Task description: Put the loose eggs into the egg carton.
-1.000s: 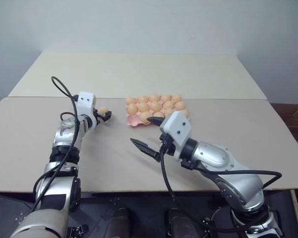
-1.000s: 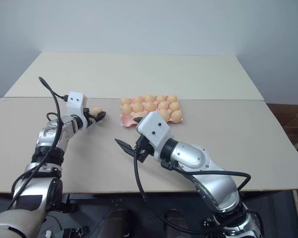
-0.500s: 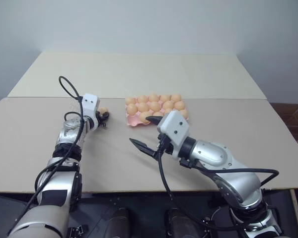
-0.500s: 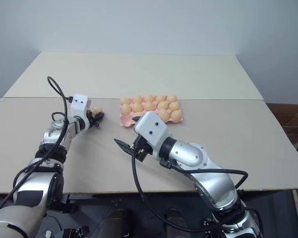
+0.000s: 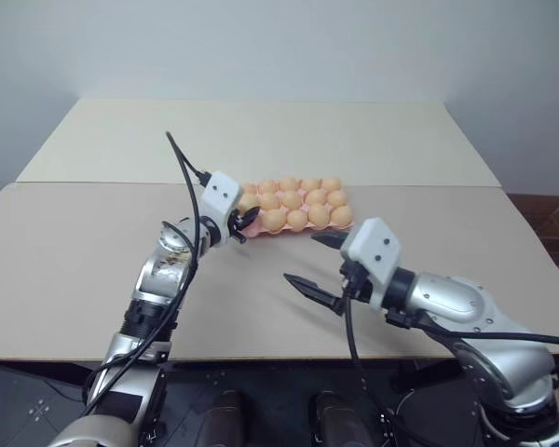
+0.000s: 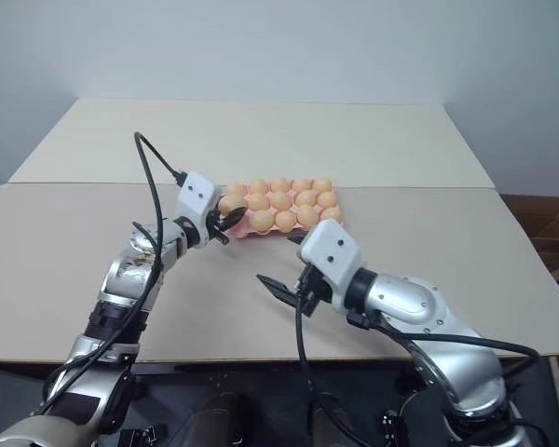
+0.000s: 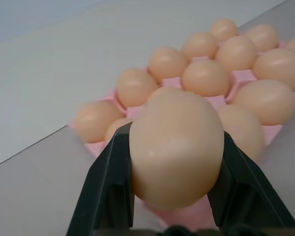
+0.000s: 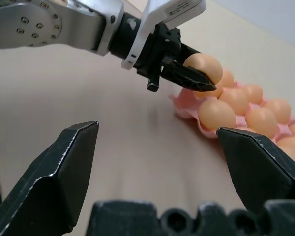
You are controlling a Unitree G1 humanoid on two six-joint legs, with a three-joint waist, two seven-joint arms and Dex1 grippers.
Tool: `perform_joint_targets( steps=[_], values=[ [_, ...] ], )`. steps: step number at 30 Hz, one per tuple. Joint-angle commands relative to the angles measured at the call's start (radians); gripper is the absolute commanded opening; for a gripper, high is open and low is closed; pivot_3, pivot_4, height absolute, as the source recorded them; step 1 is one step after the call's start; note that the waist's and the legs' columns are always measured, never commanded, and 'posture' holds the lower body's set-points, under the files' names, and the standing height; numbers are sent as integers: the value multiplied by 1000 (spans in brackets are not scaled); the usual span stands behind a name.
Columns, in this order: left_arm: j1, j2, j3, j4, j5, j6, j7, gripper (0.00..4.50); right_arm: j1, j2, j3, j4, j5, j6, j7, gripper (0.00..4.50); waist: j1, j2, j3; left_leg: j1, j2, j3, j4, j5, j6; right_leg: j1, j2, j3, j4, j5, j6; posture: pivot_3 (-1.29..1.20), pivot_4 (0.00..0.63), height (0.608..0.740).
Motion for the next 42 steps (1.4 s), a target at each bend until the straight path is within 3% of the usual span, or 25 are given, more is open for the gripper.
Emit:
perform_joint_targets(
  steps=[1, 6, 21, 29, 38, 42],
  values=[
    [-7, 9, -11, -37, 17, -1, -2, 1560, 18, -57, -80, -70, 65, 24, 40, 4500, -1, 0, 0, 0, 0, 0, 0, 0, 0, 0, 0, 0, 0, 0, 0, 0, 150, 740],
    [-10, 23, -18, -34, 27, -2, -5, 1560, 62, -121, -141, -86, 108, 34, 53, 4500, -1, 0, 0, 0, 0, 0, 0, 0, 0, 1, 0, 0, -1, 0, 0, 0, 150, 740],
    [2, 57, -37, -33, 72, -7, 2, 1560, 57, -124, -113, -81, 111, 12, 14, 4500, 0, 0, 0, 0, 0, -1, 0, 0, 0, 0, 0, 0, -1, 0, 0, 0, 150, 740],
    [38, 48, -24, -63, 73, -9, 11, 4067, 56, -124, -109, -79, 109, 2, 15, 4500, 0, 0, 0, 0, 0, -1, 0, 0, 0, 0, 0, 0, -1, 0, 0, 0, 150, 740],
    [60, 21, 52, -160, 19, -24, 35, 4067, 58, -119, -110, -77, 107, -15, 14, 4500, 2, 0, 0, 0, 0, -1, 0, 0, 0, 0, 0, 0, -1, 0, 0, 0, 150, 740],
    [80, -9, 158, -271, -60, 5, 77, 4067, 63, -101, -118, -76, 110, -25, 2, 4500, 0, 0, 0, 0, 0, -1, 0, 0, 0, 0, 0, 0, -1, 0, 0, 0, 150, 740]
  ],
)
